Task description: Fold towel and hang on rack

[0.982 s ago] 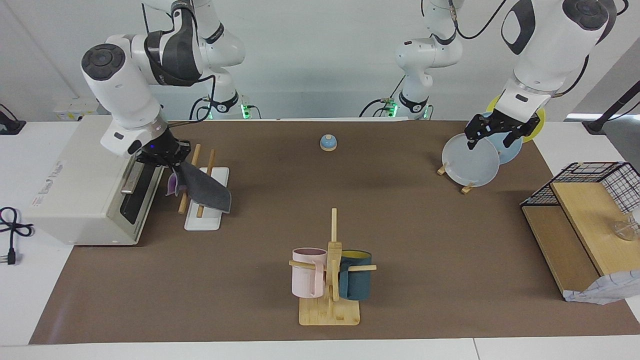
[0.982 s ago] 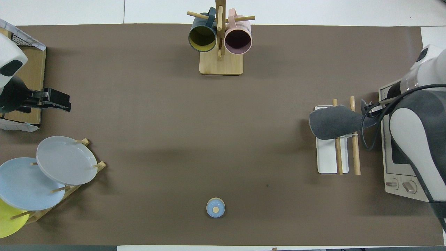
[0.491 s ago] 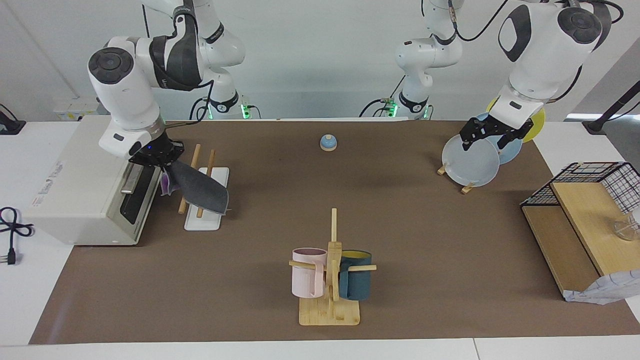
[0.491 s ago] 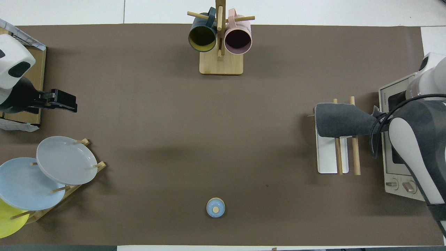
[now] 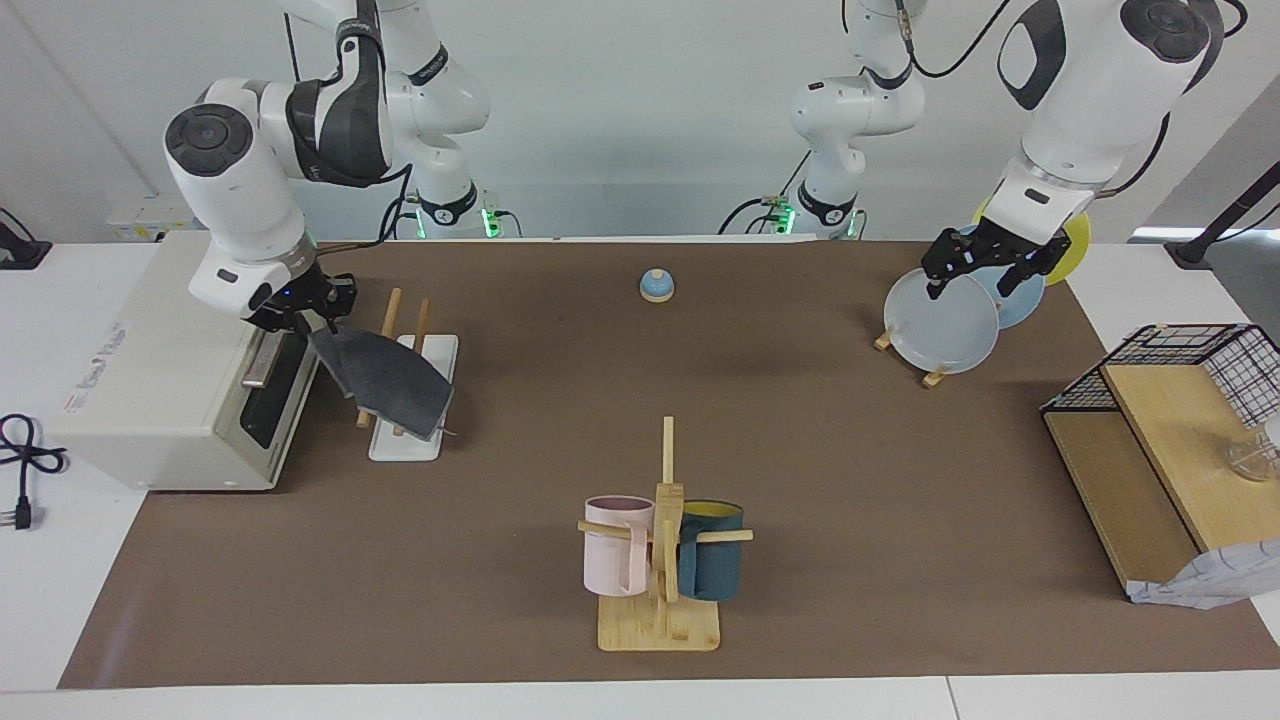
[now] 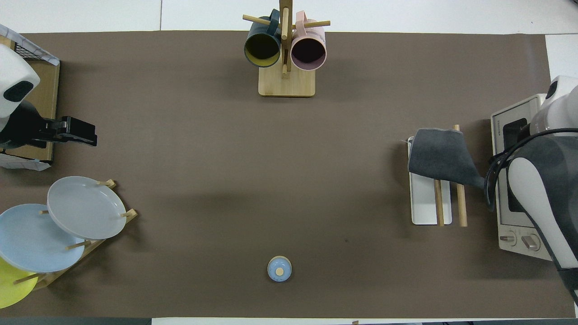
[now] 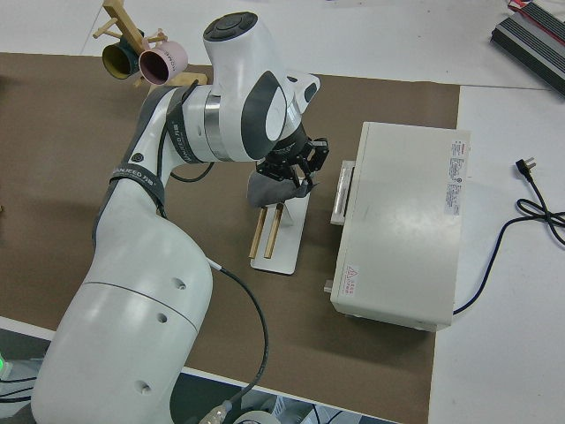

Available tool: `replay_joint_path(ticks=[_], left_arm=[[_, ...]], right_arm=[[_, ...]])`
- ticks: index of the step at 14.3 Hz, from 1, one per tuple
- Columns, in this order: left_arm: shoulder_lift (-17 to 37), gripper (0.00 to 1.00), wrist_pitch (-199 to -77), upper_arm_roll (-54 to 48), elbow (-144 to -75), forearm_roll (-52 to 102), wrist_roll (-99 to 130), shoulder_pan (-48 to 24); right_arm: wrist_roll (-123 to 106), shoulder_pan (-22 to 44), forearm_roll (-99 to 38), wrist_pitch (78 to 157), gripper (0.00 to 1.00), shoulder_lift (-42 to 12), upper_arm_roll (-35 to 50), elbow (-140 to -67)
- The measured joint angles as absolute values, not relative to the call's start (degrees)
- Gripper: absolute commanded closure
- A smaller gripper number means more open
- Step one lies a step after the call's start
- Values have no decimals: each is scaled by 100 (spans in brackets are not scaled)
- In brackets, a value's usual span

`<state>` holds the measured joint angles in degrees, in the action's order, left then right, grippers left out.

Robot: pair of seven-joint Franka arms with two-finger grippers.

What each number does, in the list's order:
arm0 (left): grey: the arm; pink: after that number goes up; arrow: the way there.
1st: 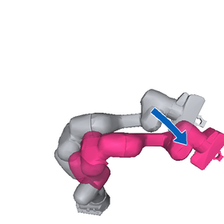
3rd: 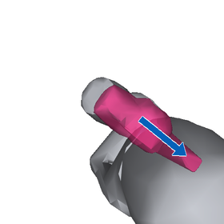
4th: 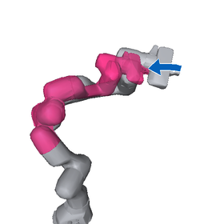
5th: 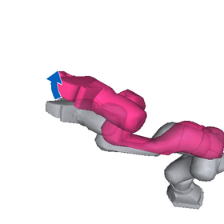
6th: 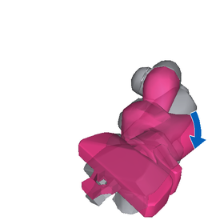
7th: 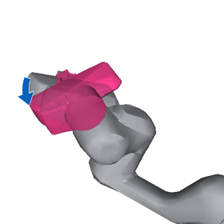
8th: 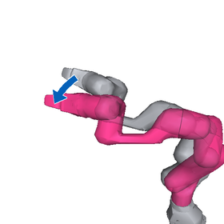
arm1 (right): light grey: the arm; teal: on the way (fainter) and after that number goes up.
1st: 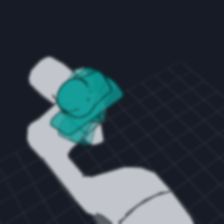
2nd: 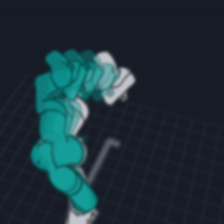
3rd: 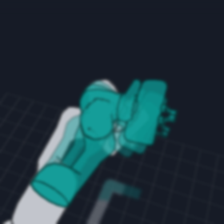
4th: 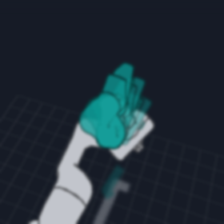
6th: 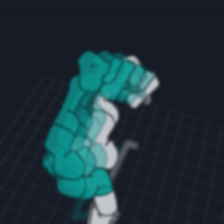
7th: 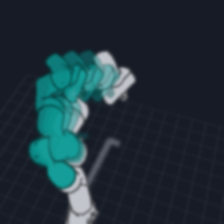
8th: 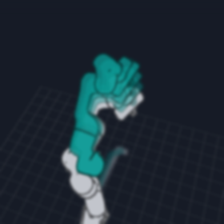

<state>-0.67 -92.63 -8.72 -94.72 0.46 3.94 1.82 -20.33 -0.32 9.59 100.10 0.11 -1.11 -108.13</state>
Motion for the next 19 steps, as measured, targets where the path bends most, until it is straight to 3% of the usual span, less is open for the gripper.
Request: replay_joint_path(ticks=[7, 13, 19], left_arm=[[-74, 0, -9265, -866, -9480, 46, 394, 185], [-80, 0, -9265, -854, -9480, 46, 394, 188], [-80, 0, -9265, -853, -9480, 46, 394, 188]], right_arm=[[-1748, -30, 728, 9971, 0, 128, -46, -10602], [-890, -32, 469, 8802, 0, 29, -44, -9553], [-833, -145, 467, 8465, 0, -263, -74, -8846]])
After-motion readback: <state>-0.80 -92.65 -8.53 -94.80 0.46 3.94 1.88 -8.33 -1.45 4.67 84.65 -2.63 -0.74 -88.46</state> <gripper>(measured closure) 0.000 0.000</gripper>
